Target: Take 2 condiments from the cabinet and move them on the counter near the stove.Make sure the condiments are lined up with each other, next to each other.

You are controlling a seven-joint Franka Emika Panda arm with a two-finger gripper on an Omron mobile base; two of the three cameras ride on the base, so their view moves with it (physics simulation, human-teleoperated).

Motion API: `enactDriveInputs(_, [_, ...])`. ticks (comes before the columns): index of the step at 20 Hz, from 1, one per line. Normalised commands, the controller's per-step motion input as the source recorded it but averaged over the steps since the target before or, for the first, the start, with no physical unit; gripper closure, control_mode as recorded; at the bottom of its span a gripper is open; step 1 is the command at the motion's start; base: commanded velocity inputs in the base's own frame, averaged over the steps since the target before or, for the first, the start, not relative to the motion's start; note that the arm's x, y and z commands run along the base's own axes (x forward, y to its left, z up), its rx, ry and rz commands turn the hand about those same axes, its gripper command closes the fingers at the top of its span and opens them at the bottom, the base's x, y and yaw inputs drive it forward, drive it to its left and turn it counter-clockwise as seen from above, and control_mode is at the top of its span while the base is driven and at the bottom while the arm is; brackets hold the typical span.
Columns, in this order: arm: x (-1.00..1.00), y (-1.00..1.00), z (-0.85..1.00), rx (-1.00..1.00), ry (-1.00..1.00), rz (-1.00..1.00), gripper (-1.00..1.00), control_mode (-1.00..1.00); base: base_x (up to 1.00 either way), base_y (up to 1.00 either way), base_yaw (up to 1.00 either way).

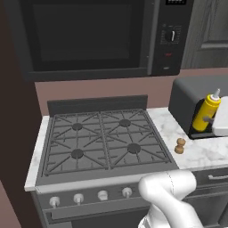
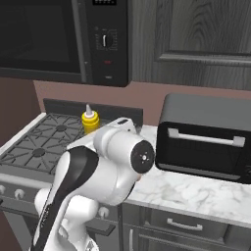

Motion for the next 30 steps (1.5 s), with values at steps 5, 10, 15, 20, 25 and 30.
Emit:
enactDriveInputs(5, [0.44,-0.34,-0.66,0.00,0.00,0.08,1.00,-1.00,0.00,0.00,0.00])
enactDriveInputs(10, [0.42,-0.28,-0.60,0.00,0.00,0.00,1.00,-1.00,0.00,0.00,0.00])
enactDriveInputs(15, [0.17,-0.30,-0.46,-0.04,0.00,0.00,1.00,-1.00,0.00,0.00,0.00])
enactDriveInputs(20, [0.12,-0.20,-0.39,-0.05,0.01,0.00,1.00,-1.00,0.00,0.00,0.00])
enactDriveInputs(25, [0.12,-0.20,-0.37,-0.02,0.00,0.00,1.00,-1.00,0.00,0.00,0.00])
enactDriveInputs(30, [0.12,-0.23,-0.41,-0.01,0.00,0.00,1.00,-1.00,0.00,0.00,0.00])
